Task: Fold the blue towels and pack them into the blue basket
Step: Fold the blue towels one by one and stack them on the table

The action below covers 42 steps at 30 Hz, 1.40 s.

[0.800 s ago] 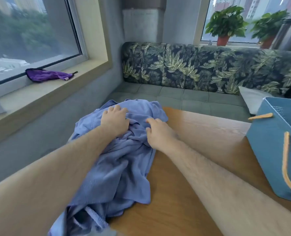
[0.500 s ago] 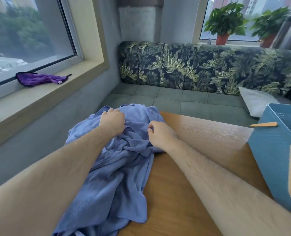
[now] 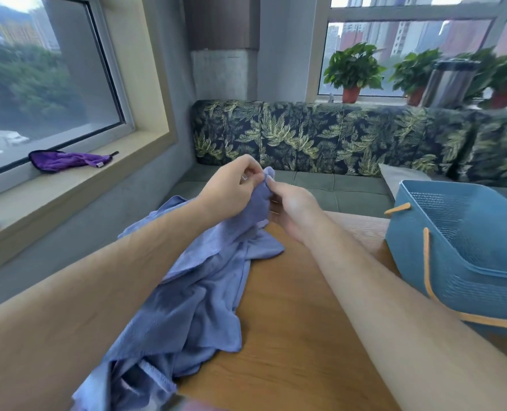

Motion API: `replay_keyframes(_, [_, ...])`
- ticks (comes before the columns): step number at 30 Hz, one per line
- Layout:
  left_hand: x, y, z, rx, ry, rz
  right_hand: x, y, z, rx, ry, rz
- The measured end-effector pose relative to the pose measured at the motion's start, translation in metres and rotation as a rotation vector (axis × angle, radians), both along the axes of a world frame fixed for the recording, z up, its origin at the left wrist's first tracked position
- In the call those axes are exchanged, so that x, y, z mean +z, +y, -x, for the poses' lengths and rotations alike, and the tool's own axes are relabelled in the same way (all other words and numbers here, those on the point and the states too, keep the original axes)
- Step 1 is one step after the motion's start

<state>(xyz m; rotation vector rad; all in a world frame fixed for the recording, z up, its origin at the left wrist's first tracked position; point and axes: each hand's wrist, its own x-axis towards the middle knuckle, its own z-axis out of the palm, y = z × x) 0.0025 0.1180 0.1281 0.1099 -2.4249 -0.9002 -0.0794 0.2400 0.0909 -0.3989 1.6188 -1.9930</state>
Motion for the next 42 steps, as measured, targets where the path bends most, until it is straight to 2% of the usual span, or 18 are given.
replay_keyframes(4, [-0.006, 0.039, -0.009, -0.071, -0.111, -0.022, 0.001, 0.060, 0.001, -0.205, 0.272, -0.214])
replay_keyframes(9, [-0.063, 0.081, -0.009, -0.152, -0.574, 0.171, -0.008, 0.139, 0.014, -0.436, 0.378, -0.375])
replay_keyframes(11, [-0.085, 0.104, -0.001, -0.150, -0.555, 0.151, -0.019, 0.158, 0.015, -0.407, 0.330, -0.436])
replay_keyframes(13, [-0.105, 0.128, 0.007, -0.137, -0.492, -0.016, -0.052, 0.172, 0.021, -0.349, 0.259, -0.561])
replay_keyframes(15, [-0.122, 0.144, 0.015, -0.145, -0.492, -0.089, -0.091, 0.185, 0.016, -0.339, 0.313, -0.699])
replay_keyframes(17, [-0.140, 0.143, 0.020, -0.155, -0.589, 0.027, -0.104, 0.198, -0.020, -0.294, 0.391, -0.880])
replay_keyframes(18, [-0.147, 0.138, 0.019, -0.157, -0.656, 0.153, -0.115, 0.203, -0.034, -0.270, 0.404, -0.967])
replay_keyframes(21, [-0.165, 0.124, 0.013, -0.135, -0.798, 0.304, -0.153, 0.212, -0.060, -0.275, 0.358, -1.133])
replay_keyframes(24, [-0.184, 0.129, 0.017, -0.153, -0.777, 0.265, -0.173, 0.203, -0.062, -0.349, 0.236, -1.109])
replay_keyframes(28, [-0.186, 0.150, 0.021, -0.217, -0.781, 0.067, -0.178, 0.194, -0.057, -0.433, 0.293, -0.956])
replay_keyframes(31, [-0.186, 0.157, 0.023, -0.242, -0.787, -0.099, -0.172, 0.197, -0.052, -0.451, 0.239, -0.800])
replay_keyframes(36, [-0.182, 0.162, 0.024, -0.254, -0.828, -0.487, -0.153, 0.206, -0.045, -0.436, 0.030, -0.457])
replay_keyframes(38, [-0.179, 0.169, 0.027, -0.222, -0.780, -0.699, -0.143, 0.208, -0.038, -0.422, -0.042, -0.333])
replay_keyframes(42, [-0.165, 0.173, 0.035, -0.187, -0.652, -0.913, -0.123, 0.209, -0.021, -0.419, 0.031, -0.297])
